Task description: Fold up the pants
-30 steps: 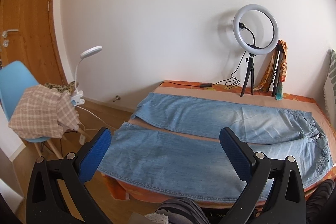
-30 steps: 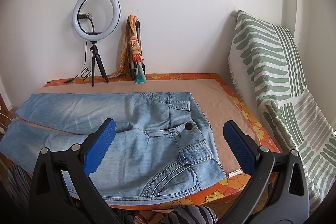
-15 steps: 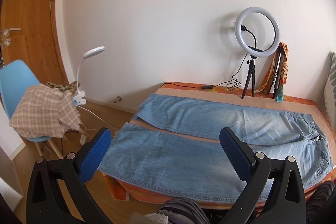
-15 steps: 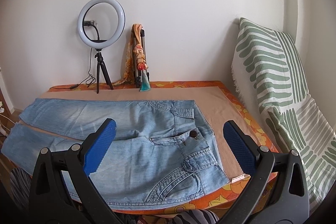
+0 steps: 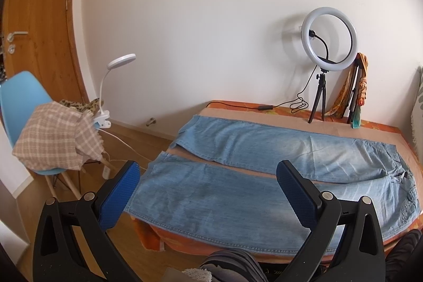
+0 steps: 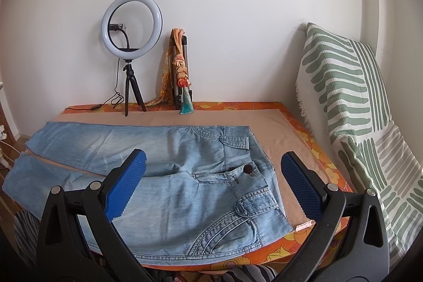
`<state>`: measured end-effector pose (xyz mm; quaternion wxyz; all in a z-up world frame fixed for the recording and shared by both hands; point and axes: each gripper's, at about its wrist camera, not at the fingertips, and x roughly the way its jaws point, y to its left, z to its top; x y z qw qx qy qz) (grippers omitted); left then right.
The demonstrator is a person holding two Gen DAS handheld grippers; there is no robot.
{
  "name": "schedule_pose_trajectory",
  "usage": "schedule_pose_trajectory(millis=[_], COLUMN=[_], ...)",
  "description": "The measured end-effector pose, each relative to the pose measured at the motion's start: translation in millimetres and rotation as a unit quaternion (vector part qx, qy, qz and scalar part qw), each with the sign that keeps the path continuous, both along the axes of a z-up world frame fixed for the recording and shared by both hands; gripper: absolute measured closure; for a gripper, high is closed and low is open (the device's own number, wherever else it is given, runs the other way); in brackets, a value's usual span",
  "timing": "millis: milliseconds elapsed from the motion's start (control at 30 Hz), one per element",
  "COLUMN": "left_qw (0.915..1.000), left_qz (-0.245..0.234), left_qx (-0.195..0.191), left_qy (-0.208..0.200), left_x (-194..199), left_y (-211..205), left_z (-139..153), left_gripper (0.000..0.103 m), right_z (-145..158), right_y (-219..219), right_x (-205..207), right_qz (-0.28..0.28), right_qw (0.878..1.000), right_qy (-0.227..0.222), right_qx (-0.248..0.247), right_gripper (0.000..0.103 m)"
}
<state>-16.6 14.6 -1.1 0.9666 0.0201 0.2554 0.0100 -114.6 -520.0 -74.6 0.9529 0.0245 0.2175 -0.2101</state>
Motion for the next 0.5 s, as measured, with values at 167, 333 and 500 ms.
schedule_pose_trajectory(millis=[167,333,500], left_qw=[1.0000,1.0000,0.9999], left_qz=[0.002,0.006,0.009], left_qx=[0.003,0.003,0.004], left_qy=[0.001,0.001,0.001], left_x=[2.1,3.4,2.8], left_y=[0.5,2.6,6.1], left_z=[-1.0,-1.6,-2.8], left_gripper=[0.000,0.000,0.000], right_z=[-0.7,-0.8,-0.8], right_y=[2.8,6.3,7.4], right_x=[3.8,7.1,8.2], right_qz=[0.003,0.006,0.008], right_qw=[1.000,1.000,1.000], right_qy=[0.001,0.002,0.002], right_qx=[-0.001,-0.002,-0.002], right_gripper=[0.000,0.000,0.000])
